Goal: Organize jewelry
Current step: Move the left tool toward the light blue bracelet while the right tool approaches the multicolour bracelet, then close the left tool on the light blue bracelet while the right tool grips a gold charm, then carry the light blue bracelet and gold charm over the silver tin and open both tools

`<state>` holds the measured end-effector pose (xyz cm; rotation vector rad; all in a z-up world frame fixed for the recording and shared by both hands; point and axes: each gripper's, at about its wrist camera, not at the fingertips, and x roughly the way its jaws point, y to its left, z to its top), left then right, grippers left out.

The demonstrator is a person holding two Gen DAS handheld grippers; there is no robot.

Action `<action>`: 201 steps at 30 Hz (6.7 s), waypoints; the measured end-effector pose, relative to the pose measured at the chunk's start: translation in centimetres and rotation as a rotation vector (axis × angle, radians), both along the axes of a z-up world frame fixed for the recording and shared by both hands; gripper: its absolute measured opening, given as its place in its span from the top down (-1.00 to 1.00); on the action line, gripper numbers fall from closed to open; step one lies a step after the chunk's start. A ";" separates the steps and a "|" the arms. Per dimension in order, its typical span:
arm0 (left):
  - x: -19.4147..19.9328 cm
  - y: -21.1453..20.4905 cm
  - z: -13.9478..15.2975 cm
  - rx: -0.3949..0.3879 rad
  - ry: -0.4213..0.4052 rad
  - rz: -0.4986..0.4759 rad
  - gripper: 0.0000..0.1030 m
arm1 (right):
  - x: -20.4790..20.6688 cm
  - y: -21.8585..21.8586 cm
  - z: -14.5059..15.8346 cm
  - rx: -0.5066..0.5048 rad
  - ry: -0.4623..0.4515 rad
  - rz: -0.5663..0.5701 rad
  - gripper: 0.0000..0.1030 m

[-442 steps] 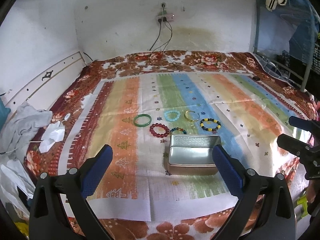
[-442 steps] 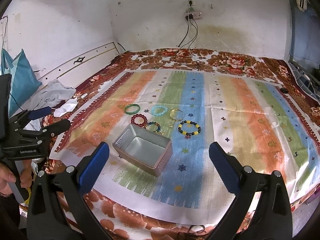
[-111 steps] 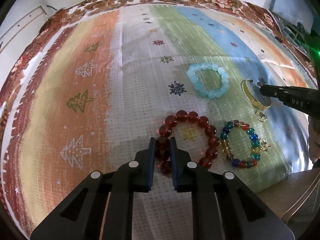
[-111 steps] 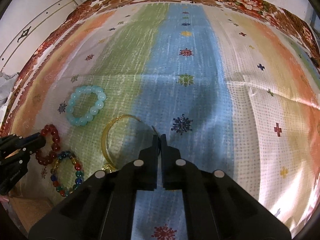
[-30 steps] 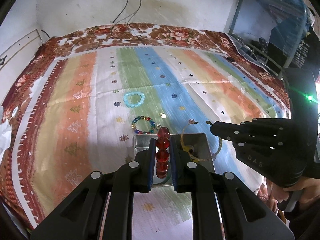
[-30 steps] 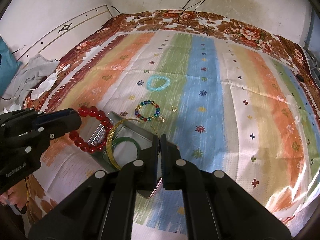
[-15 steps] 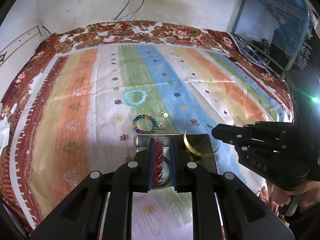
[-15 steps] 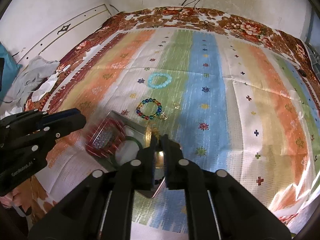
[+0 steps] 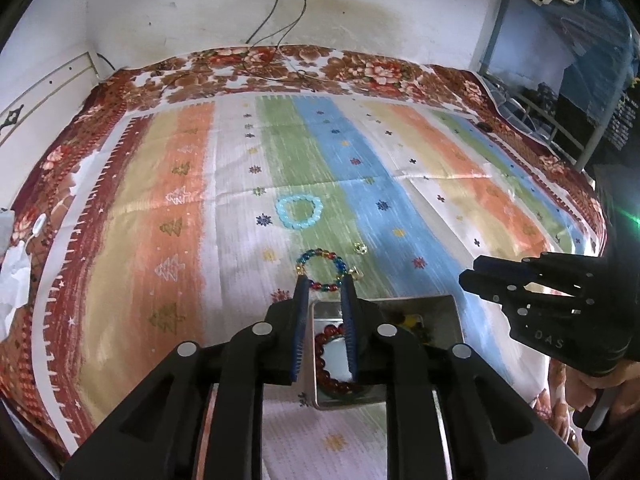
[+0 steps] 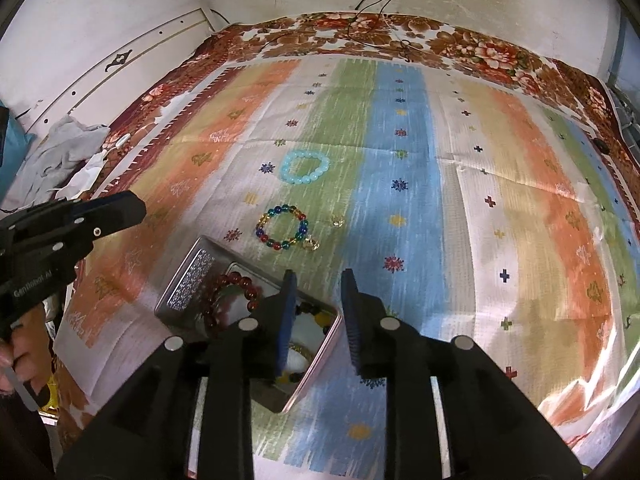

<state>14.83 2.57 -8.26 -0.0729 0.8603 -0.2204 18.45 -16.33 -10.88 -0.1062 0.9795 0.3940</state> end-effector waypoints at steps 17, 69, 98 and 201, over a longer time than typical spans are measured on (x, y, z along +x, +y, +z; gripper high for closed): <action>6.3 1.0 -2.3 0.021 0.063 0.005 0.45 | 5.7 -0.5 -1.3 -0.034 0.034 -0.005 0.24; 19.2 0.3 -11.5 0.013 0.230 -0.060 0.43 | 15.4 4.5 -11.9 -0.120 0.236 0.284 -0.09; 19.1 0.4 -13.4 0.113 0.188 -0.089 0.76 | 15.9 3.9 -12.9 -0.099 0.211 0.268 0.20; -2.1 -3.7 -0.1 -0.003 0.006 -0.096 0.79 | -4.3 2.6 -0.1 0.032 0.033 0.258 0.66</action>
